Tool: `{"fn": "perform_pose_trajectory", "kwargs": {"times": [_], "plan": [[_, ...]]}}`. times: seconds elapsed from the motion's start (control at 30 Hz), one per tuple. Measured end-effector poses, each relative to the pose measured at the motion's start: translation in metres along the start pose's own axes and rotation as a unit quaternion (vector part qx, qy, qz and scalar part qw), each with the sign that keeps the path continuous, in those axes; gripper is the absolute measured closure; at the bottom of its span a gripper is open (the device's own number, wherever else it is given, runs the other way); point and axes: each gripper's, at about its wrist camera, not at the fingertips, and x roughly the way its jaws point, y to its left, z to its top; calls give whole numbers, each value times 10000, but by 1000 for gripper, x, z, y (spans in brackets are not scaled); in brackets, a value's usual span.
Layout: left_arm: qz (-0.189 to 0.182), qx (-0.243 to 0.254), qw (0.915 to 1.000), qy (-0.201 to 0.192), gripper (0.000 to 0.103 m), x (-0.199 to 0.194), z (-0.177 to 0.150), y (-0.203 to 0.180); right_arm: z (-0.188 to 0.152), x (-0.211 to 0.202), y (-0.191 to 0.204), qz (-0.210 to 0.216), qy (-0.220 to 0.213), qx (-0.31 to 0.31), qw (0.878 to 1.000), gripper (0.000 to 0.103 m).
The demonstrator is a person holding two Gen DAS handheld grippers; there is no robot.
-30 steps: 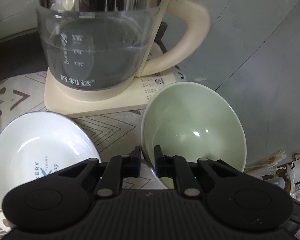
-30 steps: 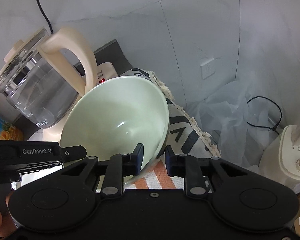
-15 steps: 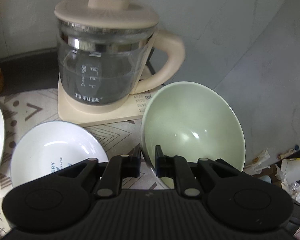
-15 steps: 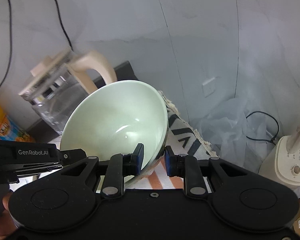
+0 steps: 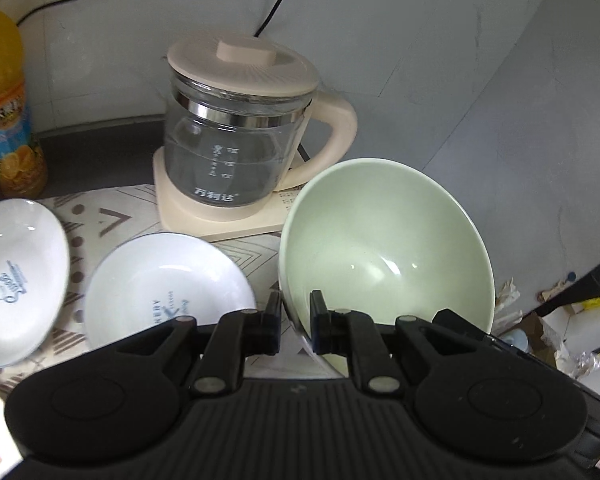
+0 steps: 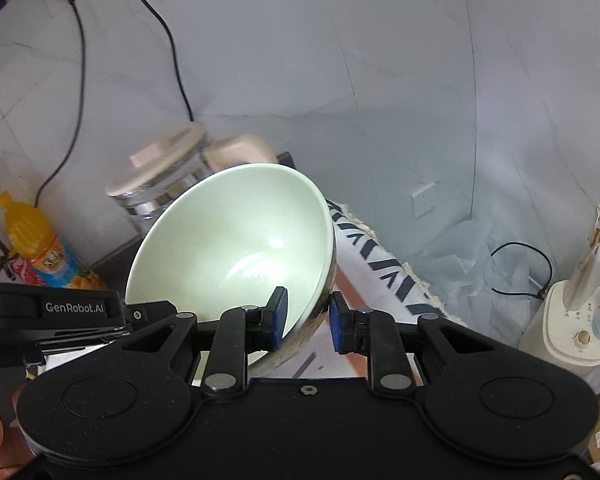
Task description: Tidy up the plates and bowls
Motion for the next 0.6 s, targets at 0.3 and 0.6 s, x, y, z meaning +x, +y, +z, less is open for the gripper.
{"fn": "perform_pose_trajectory", "kwargs": {"times": [0.3, 0.6], "plan": [[-34, -15, 10000, -45, 91, -45, -26, 25, -27, -39, 32, -39, -99, 8, 9999, 81], [-45, -42, 9999, 82, 91, -72, -63, 47, -60, -69, 54, -78, -83, -14, 9999, 81]]}}
